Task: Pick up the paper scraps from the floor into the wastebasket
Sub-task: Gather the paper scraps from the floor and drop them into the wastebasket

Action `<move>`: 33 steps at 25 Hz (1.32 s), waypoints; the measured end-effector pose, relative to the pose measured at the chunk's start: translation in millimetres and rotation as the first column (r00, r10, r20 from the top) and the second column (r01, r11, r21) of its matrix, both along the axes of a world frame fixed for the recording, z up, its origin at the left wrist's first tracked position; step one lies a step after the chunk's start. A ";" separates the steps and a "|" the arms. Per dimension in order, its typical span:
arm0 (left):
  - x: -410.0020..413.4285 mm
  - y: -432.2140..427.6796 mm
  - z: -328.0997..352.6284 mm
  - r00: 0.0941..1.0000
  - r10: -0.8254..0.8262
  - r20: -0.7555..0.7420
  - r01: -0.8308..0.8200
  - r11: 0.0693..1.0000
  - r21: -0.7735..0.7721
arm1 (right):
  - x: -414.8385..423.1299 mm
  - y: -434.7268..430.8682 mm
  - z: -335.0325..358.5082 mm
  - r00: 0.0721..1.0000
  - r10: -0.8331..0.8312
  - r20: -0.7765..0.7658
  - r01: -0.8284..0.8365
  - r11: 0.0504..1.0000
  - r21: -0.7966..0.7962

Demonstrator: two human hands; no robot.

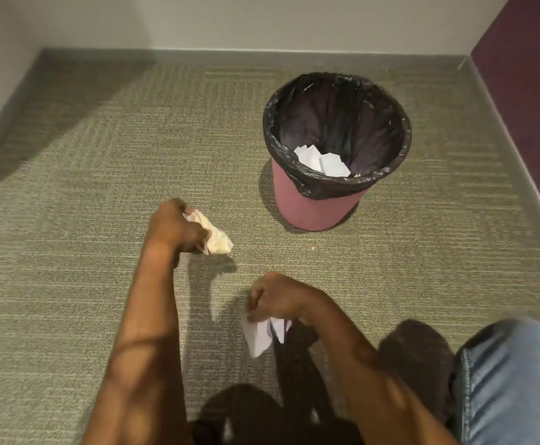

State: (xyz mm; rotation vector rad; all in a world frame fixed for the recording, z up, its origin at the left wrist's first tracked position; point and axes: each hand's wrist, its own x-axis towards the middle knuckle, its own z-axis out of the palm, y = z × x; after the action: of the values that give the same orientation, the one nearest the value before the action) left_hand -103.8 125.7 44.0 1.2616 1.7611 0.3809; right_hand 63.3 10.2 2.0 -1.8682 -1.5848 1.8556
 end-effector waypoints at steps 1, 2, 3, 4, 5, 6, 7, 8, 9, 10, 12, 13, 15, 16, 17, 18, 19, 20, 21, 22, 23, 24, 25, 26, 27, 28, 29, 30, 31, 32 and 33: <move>9.9 7.4 30.5 0.989 0.030 0.148 -0.038 0.998 0.049 | 11.1 10.8 23.0 0.994 -0.083 -0.066 0.086 0.995 0.045; 21.4 12.2 56.7 0.956 0.045 0.290 -0.071 0.994 0.081 | 24.3 19.8 46.1 0.976 -0.175 -0.128 0.185 0.980 0.069; 34.9 17.0 78.4 0.911 0.047 0.410 -0.098 0.990 0.103 | 37.7 26.8 69.3 0.948 -0.259 -0.185 0.280 0.955 0.101; 49.2 22.0 95.3 0.865 0.038 0.500 -0.117 0.985 0.127 | 49.8 31.7 88.7 0.919 -0.315 -0.236 0.352 0.926 0.137; 65.5 27.8 106.6 0.827 0.021 0.562 -0.124 0.981 0.147 | 62.0 36.8 104.4 0.893 -0.358 -0.273 0.414 0.891 0.186; 82.3 33.1 114.5 0.798 -0.002 0.603 -0.122 0.979 0.164 | 72.9 41.5 118.3 0.871 -0.393 -0.296 0.466 0.850 0.244; 99.1 39.3 117.3 0.788 -0.017 0.615 -0.116 0.978 0.176 | 82.0 46.9 129.0 0.842 -0.438 -0.314 0.526 0.794 0.305; 116.7 45.0 117.4 0.794 -0.021 0.608 -0.109 0.978 0.176 | 91.2 54.3 136.3 0.797 -0.509 -0.327 0.603 0.709 0.366; 133.6 50.2 116.4 0.812 -0.028 0.583 -0.091 0.981 0.174 | 99.6 64.0 140.9 0.721 -0.600 -0.346 0.691 0.593 0.413; 149.6 55.1 114.1 0.840 -0.041 0.541 -0.065 0.983 0.174 | 108.7 75.2 142.1 0.623 -0.692 -0.365 0.769 0.457 0.447; 173.5 64.1 105.2 0.895 -0.051 0.444 -0.030 0.984 0.173 | 125.0 101.7 133.7 0.430 -0.828 -0.360 0.826 0.201 0.526; 182.0 69.3 97.8 0.909 -0.054 0.414 -0.018 0.986 0.168 | 131.6 114.8 125.6 0.373 -0.861 -0.345 0.811 0.123 0.571; 192.7 80.0 81.0 0.921 -0.040 0.387 -0.029 0.985 0.172 | 143.0 135.1 105.4 0.312 -0.896 -0.315 0.783 0.055 0.619; 194.9 83.2 74.0 0.924 -0.025 0.381 -0.041 0.986 0.164 | 146.9 141.8 95.9 0.301 -0.903 -0.306 0.773 0.044 0.633; 195.7 86.8 65.6 0.927 -0.019 0.376 -0.043 0.987 0.157 | 149.2 146.1 88.0 0.306 -0.907 -0.289 0.760 0.049 0.648; 196.5 93.4 52.9 0.930 -0.021 0.366 -0.044 0.985 0.167 | 150.7 148.9 81.2 0.323 -0.908 -0.268 0.743 0.068 0.666; 198.2 103.6 36.5 0.935 -0.026 0.354 -0.039 0.983 0.177 | 151.5 151.1 75.8 0.341 -0.907 -0.248 0.725 0.086 0.683; 199.6 107.9 26.2 0.934 -0.029 0.356 -0.037 0.983 0.178 | 152.7 153.2 71.4 0.355 -0.905 -0.234 0.715 0.102 0.692; 199.3 107.3 23.4 0.934 -0.032 0.355 -0.034 0.984 0.177 | 153.1 154.2 69.5 0.368 -0.903 -0.222 0.705 0.115 0.700; 197.5 99.3 30.4 0.936 -0.043 0.350 -0.026 0.982 0.189 | 153.7 155.4 68.5 0.385 -0.898 -0.213 0.698 0.132 0.704; 197.1 94.2 34.8 0.940 -0.065 0.336 -0.007 0.977 0.211 | 155.1 156.3 68.0 0.394 -0.894 -0.212 0.694 0.138 0.707; 197.3 91.0 38.0 0.944 -0.098 0.316 0.021 0.971 0.238 | 156.9 156.9 67.4 0.400 -0.891 -0.215 0.693 0.140 0.707; 197.3 89.2 39.6 0.949 -0.131 0.288 0.052 0.962 0.268 | 158.9 156.8 66.9 0.408 -0.887 -0.217 0.690 0.143 0.709; 197.4 87.5 41.0 0.952 -0.164 0.257 0.084 0.952 0.295 | 159.7 154.9 67.4 0.419 -0.884 -0.208 0.679 0.153 0.718; 198.1 87.3 40.2 0.957 -0.188 0.222 0.110 0.940 0.323 | 160.0 151.8 68.0 0.433 -0.883 -0.181 0.655 0.171 0.736; 198.2 85.6 40.6 0.960 -0.211 0.185 0.134 0.925 0.356 | 159.5 148.2 68.6 0.454 -0.878 -0.150 0.622 0.192 0.759; 197.7 84.2 40.9 0.962 -0.238 0.138 0.165 0.902 0.400 | 158.5 144.5 69.2 0.478 -0.869 -0.128 0.585 0.207 0.784; 196.8 82.2 41.6 0.960 -0.273 0.068 0.215 0.867 0.451 | 157.6 141.1 69.1 0.502 -0.859 -0.105 0.547 0.221 0.807; 195.5 80.6 41.5 0.949 -0.314 -0.020 0.281 0.819 0.500 | 156.3 137.1 69.2 0.526 -0.847 -0.082 0.507 0.235 0.830; 193.4 77.4 42.0 0.930 -0.348 -0.115 0.352 0.762 0.544 | 155.8 134.3 67.7 0.546 -0.835 -0.063 0.474 0.246 0.846; 191.0 76.2 40.8 0.909 -0.367 -0.196 0.410 0.709 0.574 | 156.3 131.3 65.8 0.562 -0.825 -0.053 0.452 0.253 0.855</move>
State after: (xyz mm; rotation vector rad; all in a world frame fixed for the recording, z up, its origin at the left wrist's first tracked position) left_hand 87.2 201.8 84.7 2.0849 1.3991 0.6941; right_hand 219.6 141.6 67.7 -1.9627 -1.0307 0.2220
